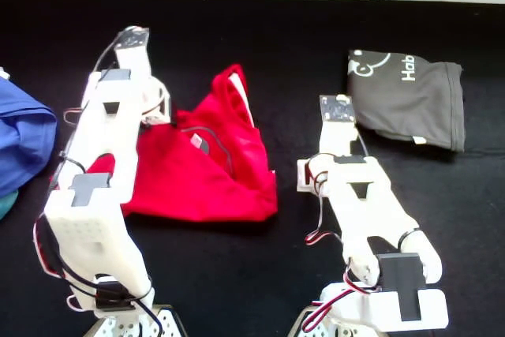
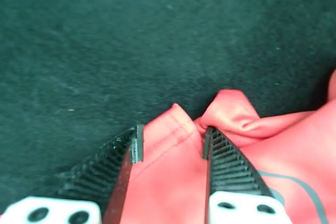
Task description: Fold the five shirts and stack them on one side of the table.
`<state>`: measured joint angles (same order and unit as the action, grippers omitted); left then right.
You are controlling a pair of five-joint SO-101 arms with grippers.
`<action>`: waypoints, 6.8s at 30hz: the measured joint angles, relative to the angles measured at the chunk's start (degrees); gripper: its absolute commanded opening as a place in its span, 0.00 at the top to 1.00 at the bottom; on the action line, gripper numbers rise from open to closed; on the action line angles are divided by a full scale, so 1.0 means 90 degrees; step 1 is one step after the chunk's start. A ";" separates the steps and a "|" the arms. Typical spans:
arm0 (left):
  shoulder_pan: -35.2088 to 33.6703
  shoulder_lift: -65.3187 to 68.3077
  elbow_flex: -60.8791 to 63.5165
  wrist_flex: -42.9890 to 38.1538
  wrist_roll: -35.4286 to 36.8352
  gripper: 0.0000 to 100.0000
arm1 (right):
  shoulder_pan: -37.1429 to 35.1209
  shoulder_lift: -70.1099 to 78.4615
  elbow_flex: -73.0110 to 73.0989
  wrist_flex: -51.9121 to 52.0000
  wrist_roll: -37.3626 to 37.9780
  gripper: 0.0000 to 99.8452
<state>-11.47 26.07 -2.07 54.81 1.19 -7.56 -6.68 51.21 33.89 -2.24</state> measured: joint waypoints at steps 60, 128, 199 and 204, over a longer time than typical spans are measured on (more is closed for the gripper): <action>-0.4454 -0.3546 -0.0205 0.3341 -0.1807 0.99 | -0.3272 0.0039 -0.3448 0.4708 0.1866 0.80; -0.5431 -0.3497 -0.0186 0.2569 -0.1807 0.99 | -0.5832 0.5441 -0.9241 0.6789 0.1348 0.80; -0.0918 -0.5284 -0.4151 0.5079 -0.0938 0.99 | 0.0987 -0.3136 -1.0120 0.5480 0.2344 0.99; -0.0908 -0.5441 -0.3702 0.5079 -0.0928 0.99 | 0.0996 -0.3507 -1.0120 0.5460 0.2364 0.99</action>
<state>-19.65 -22.90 -35.38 100.53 -7.16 1.41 -38.24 -39.87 83.03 19.03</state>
